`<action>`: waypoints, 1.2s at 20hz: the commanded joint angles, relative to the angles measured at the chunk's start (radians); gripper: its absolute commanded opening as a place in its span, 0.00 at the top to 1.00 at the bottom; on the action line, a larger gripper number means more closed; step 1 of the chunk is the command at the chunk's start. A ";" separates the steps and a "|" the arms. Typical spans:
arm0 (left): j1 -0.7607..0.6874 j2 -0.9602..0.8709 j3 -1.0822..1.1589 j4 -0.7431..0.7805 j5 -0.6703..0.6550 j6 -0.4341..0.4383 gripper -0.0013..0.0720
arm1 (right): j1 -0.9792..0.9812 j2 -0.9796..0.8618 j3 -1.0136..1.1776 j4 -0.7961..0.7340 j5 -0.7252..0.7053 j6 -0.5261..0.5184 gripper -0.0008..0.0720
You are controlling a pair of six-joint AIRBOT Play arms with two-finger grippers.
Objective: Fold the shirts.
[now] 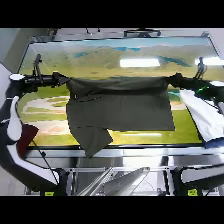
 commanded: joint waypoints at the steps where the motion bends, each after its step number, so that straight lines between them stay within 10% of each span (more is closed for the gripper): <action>1: 0.001 -0.175 0.178 0.021 0.005 -0.053 0.95 | 0.003 -0.241 0.172 0.100 0.005 -0.005 0.97; 8: -0.003 -0.214 0.375 0.075 -0.105 -0.149 0.96 | -0.021 -0.330 0.407 0.039 0.098 0.061 0.97; 16: -0.058 -0.199 0.290 0.341 -0.305 -0.306 0.97 | -0.054 -0.330 0.407 -0.359 0.206 0.224 0.97; 24: -0.065 -0.126 0.085 0.412 -0.202 -0.309 0.96 | -0.054 -0.330 0.407 -0.404 0.191 0.224 0.97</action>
